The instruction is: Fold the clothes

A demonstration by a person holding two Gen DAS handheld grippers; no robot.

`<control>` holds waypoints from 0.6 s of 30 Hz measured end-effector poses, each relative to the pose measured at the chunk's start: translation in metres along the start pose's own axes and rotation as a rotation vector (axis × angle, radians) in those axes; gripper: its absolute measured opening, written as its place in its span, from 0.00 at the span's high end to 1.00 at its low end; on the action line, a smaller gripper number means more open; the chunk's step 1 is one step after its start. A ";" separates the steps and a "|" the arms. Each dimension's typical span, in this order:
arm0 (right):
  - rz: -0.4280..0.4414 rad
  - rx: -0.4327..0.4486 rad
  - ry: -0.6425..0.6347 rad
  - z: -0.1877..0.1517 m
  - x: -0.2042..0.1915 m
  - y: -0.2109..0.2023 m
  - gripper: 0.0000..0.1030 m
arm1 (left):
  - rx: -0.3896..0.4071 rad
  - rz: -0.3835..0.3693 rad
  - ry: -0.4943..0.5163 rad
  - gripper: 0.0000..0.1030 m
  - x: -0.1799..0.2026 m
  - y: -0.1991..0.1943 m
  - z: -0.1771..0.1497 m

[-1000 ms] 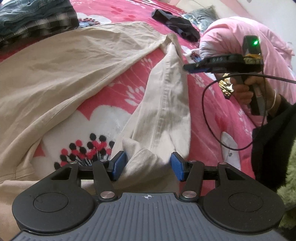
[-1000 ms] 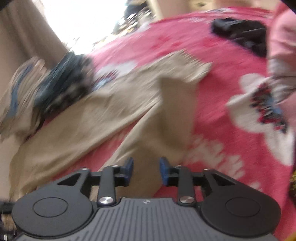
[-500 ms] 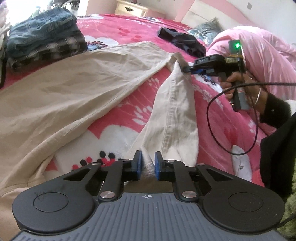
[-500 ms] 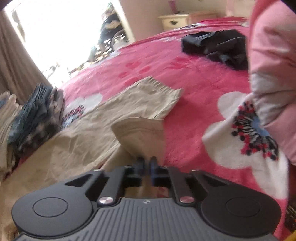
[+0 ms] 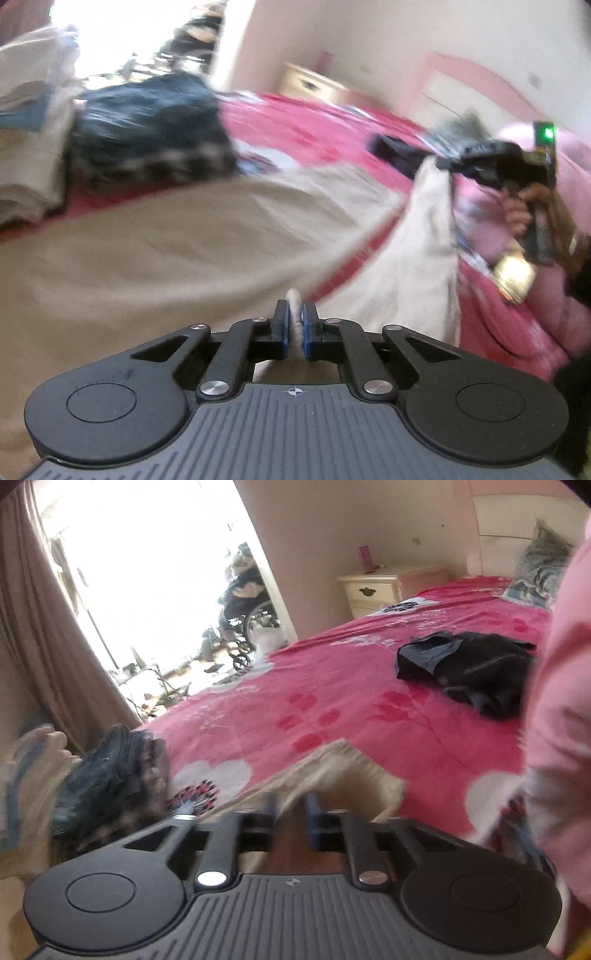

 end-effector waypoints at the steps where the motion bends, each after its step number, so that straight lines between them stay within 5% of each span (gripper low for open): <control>1: -0.003 -0.021 0.035 -0.004 0.005 0.005 0.53 | 0.005 0.038 -0.028 0.95 -0.010 0.008 0.004; 5: 0.043 -0.123 0.171 -0.031 0.026 0.015 0.50 | 0.025 0.165 -0.146 0.94 -0.050 0.038 0.015; 13: 0.180 -0.344 0.382 -0.105 0.059 0.029 0.51 | 0.034 0.203 -0.184 0.94 -0.059 0.050 0.012; 18: 0.322 -0.325 0.404 -0.087 0.033 0.038 0.52 | 0.024 0.212 -0.188 0.92 -0.059 0.050 0.010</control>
Point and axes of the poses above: each gripper's, at about its wrist camera, not at the fingertips, and y roughly the way its jaws point, x to its right, z to its top, the point moved 7 cm from there along y, roughly the way its jaws point, and after that the axes turned 3 degrees about -y, right-handed, at the moved point
